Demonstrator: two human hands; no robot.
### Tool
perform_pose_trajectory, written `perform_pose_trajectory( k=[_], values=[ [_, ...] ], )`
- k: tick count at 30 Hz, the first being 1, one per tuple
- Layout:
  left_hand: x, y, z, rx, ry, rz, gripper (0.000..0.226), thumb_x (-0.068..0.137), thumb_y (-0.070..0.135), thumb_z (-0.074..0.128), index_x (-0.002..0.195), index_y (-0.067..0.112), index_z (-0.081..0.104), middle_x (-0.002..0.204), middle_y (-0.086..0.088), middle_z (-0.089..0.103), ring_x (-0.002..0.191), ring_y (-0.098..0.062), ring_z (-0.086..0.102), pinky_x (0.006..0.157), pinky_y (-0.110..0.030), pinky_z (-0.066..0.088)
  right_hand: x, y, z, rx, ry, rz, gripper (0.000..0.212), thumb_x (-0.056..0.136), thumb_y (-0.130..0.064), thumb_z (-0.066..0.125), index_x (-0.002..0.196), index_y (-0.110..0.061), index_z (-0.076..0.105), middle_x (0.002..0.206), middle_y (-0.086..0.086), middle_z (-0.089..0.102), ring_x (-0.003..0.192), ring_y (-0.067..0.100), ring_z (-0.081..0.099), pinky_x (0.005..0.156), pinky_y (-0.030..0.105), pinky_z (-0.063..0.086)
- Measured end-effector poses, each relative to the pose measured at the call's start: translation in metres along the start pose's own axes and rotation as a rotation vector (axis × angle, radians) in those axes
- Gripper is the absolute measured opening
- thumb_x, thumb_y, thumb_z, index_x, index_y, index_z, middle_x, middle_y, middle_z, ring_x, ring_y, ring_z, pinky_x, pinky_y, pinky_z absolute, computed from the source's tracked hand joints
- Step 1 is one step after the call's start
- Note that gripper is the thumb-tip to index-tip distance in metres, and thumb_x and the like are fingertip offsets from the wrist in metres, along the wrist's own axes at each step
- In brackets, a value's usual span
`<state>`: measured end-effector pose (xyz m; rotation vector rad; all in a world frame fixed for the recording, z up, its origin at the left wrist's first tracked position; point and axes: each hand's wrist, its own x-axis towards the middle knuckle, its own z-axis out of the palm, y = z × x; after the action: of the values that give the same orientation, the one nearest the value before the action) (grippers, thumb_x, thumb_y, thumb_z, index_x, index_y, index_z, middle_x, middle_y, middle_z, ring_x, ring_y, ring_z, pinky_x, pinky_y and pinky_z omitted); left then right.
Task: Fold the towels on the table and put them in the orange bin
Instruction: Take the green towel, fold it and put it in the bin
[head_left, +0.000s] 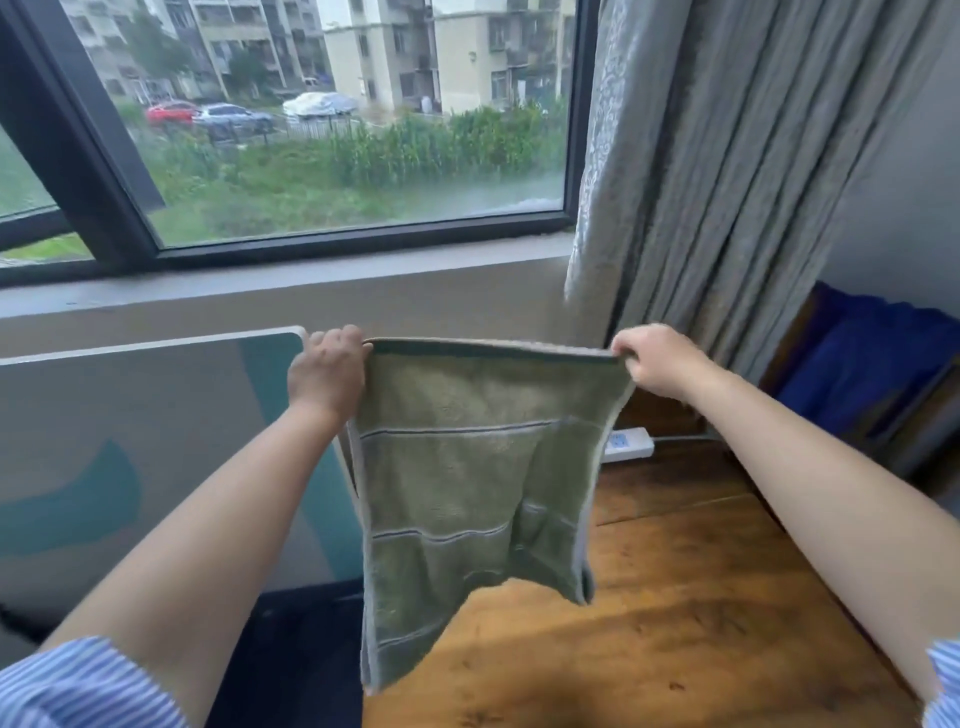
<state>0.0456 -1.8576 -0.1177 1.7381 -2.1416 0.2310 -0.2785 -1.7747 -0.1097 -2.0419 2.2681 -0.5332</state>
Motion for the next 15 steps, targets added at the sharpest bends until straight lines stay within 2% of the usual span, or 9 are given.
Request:
perform_pose_trajectory(
  k=[1, 4, 7, 10, 13, 15],
  values=[
    [-0.001, -0.002, 0.002, 0.018, -0.029, 0.020, 0.031, 0.099, 0.023, 0.032, 0.104, -0.002, 0.050, 0.112, -0.022, 0.058, 0.111, -0.034, 0.048, 0.079, -0.044, 0.042, -0.001, 0.001, 0.002, -0.008, -0.067, -0.026, 0.024, 0.085, -0.001, 0.047, 0.101, -0.004, 0.064, 0.108, 0.018, 0.064, 0.105, 0.032, 0.056, 0.086, 0.037, 0.045],
    [-0.002, -0.004, 0.007, -0.038, -0.027, 0.066, 0.029, 0.098, 0.023, 0.035, 0.099, -0.002, 0.051, 0.107, -0.022, 0.060, 0.106, -0.034, 0.051, 0.076, -0.043, 0.041, 0.002, 0.008, 0.004, 0.038, 0.095, -0.026, 0.024, 0.085, 0.000, 0.047, 0.100, -0.003, 0.065, 0.107, 0.018, 0.065, 0.103, 0.032, 0.056, 0.083, 0.036, 0.044],
    [-0.001, -0.009, 0.010, -0.061, -0.027, 0.111, 0.029, 0.097, 0.024, 0.040, 0.095, -0.003, 0.052, 0.102, -0.024, 0.062, 0.099, -0.036, 0.055, 0.073, -0.041, 0.040, 0.008, 0.011, 0.012, -0.051, -0.074, -0.075, 0.025, 0.084, 0.000, 0.045, 0.099, -0.006, 0.064, 0.109, 0.016, 0.064, 0.103, 0.030, 0.057, 0.086, 0.036, 0.046],
    [-0.004, -0.013, 0.021, -0.032, -0.214, 0.159, 0.032, 0.095, 0.028, 0.044, 0.096, -0.003, 0.052, 0.099, -0.026, 0.063, 0.092, -0.038, 0.059, 0.073, -0.039, 0.042, 0.015, 0.019, 0.013, -0.085, -0.157, -0.033, 0.024, 0.084, -0.004, 0.047, 0.100, -0.008, 0.064, 0.107, 0.015, 0.065, 0.101, 0.030, 0.057, 0.083, 0.034, 0.045],
    [-0.006, -0.006, 0.033, -0.013, -0.492, 0.138, 0.030, 0.096, 0.029, 0.041, 0.100, 0.001, 0.053, 0.105, -0.020, 0.061, 0.097, -0.035, 0.057, 0.076, -0.035, 0.041, 0.019, 0.017, 0.021, -0.229, -0.455, -0.047, 0.022, 0.083, -0.006, 0.049, 0.099, -0.011, 0.063, 0.100, 0.009, 0.064, 0.094, 0.024, 0.056, 0.076, 0.026, 0.042],
    [-0.003, -0.002, 0.040, -0.015, -0.681, 0.121, 0.029, 0.097, 0.027, 0.039, 0.101, 0.003, 0.055, 0.102, -0.015, 0.060, 0.094, -0.031, 0.056, 0.073, -0.031, 0.043, 0.021, 0.010, 0.029, -0.262, -0.671, -0.017, 0.019, 0.083, -0.005, 0.049, 0.092, -0.014, 0.063, 0.083, 0.002, 0.059, 0.080, 0.019, 0.053, 0.064, 0.022, 0.041]
  ],
)
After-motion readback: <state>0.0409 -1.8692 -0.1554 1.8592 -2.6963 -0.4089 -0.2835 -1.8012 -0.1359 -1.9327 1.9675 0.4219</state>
